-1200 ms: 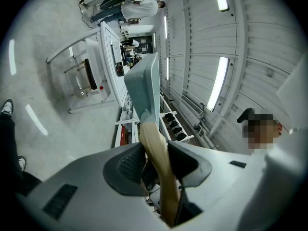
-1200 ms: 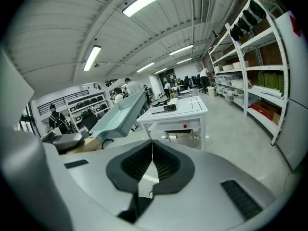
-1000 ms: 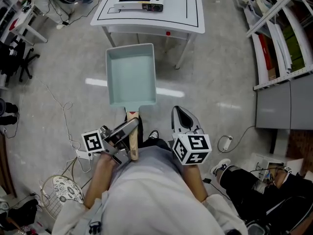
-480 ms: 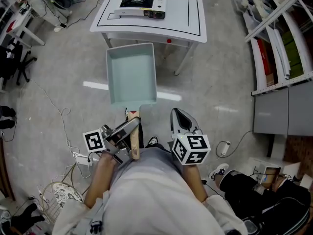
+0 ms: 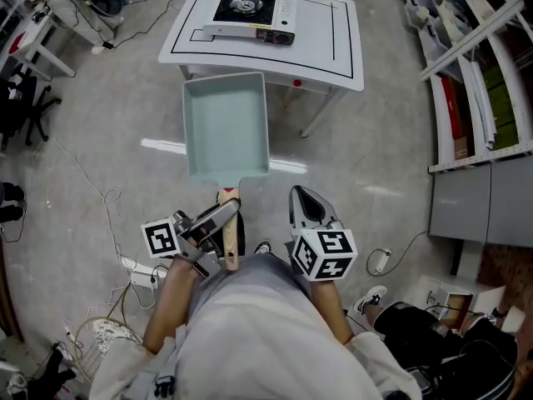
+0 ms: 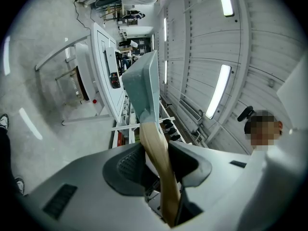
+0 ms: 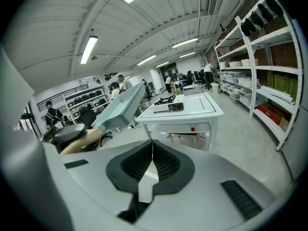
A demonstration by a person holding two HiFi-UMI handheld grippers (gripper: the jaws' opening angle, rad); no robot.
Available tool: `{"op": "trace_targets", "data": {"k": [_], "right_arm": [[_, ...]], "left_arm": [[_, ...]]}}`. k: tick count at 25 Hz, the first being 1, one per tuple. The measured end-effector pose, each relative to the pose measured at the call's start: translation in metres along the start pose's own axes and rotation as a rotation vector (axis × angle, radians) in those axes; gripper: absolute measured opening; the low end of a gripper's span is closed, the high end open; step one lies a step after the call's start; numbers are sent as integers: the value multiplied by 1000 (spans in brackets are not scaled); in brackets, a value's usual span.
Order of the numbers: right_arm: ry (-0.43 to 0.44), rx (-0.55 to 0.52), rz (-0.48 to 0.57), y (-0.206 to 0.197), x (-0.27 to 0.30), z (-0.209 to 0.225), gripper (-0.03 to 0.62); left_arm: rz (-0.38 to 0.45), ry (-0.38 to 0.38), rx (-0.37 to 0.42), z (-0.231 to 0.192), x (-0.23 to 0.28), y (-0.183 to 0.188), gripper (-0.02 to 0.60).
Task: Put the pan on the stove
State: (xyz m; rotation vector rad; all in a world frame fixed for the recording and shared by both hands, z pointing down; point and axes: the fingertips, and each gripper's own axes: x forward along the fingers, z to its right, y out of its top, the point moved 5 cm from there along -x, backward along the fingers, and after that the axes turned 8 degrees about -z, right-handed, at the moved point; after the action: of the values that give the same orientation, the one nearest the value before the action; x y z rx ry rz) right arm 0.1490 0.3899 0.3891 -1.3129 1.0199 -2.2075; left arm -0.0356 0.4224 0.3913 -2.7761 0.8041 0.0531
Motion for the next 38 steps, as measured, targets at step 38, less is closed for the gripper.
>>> {"op": "trace_targets", "data": {"k": [38], "right_arm": [[-37,-60,-14,143,187,-86,11]], "left_arm": [[-46,41,76,-44,-47,236,150]]}}
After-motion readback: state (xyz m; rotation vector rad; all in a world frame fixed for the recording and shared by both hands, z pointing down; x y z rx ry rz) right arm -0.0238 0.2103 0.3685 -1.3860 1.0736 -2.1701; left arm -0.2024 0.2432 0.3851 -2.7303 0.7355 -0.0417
